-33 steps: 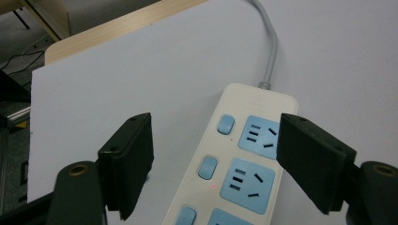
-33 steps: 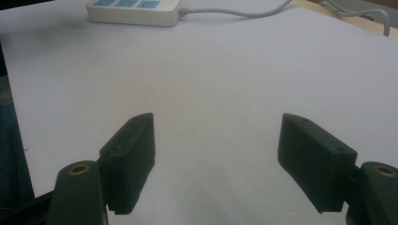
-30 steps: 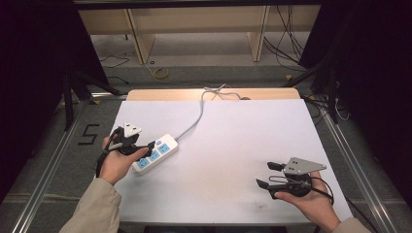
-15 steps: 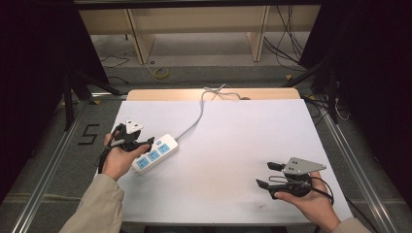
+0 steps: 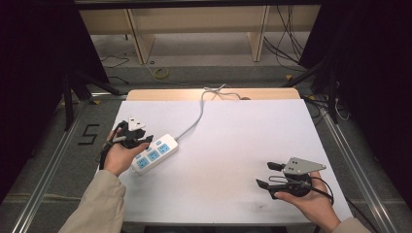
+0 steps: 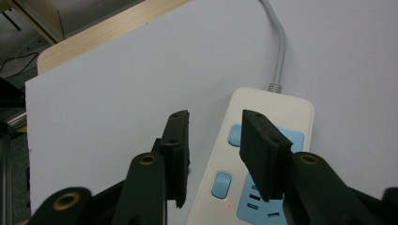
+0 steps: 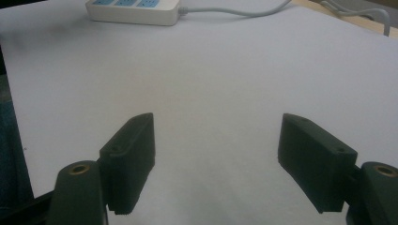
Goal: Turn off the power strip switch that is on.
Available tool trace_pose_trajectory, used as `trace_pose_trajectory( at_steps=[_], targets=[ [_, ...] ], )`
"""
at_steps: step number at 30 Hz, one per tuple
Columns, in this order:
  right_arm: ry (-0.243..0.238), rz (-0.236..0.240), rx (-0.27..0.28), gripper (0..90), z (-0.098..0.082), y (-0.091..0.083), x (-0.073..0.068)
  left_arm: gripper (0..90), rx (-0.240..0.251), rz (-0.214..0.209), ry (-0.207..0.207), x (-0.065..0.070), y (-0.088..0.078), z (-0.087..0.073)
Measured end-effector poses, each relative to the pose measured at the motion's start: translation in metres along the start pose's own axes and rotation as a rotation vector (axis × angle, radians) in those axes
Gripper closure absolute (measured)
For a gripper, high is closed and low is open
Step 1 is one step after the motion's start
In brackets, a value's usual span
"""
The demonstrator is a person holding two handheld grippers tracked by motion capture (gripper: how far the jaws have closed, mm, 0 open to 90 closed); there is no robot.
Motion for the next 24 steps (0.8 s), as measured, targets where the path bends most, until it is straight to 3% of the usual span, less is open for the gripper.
trace_pose_trajectory(
  at_steps=[7, 15, 24],
  targets=[
    [-0.002, 0.001, -0.002, 28.4, -0.0001, -0.0001, 0.0, 75.0, -0.02, 0.022, -0.018, -0.0039, -0.0002, 0.001],
    [-0.004, 0.001, -0.001, 28.4, -0.0002, 0.0003, 0.0002, 86.2, -0.064, 0.033, -0.007, -0.0059, 0.0002, 0.0025],
    [-0.004, 0.002, 0.0, 28.4, -0.0002, 0.0004, 0.0003, 89.8, -0.104, 0.034, -0.023, -0.0086, 0.0014, 0.0041]
  ],
)
Point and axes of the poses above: each handheld gripper's, and its own axes: y roughly forward along the jaws, z roughly out of its top, x roughly to its right, the point moved 3 cm from there along y, roughly forward along the jaws, and after that the axes turned 9 degrees about -z, right-handed, at the moved point
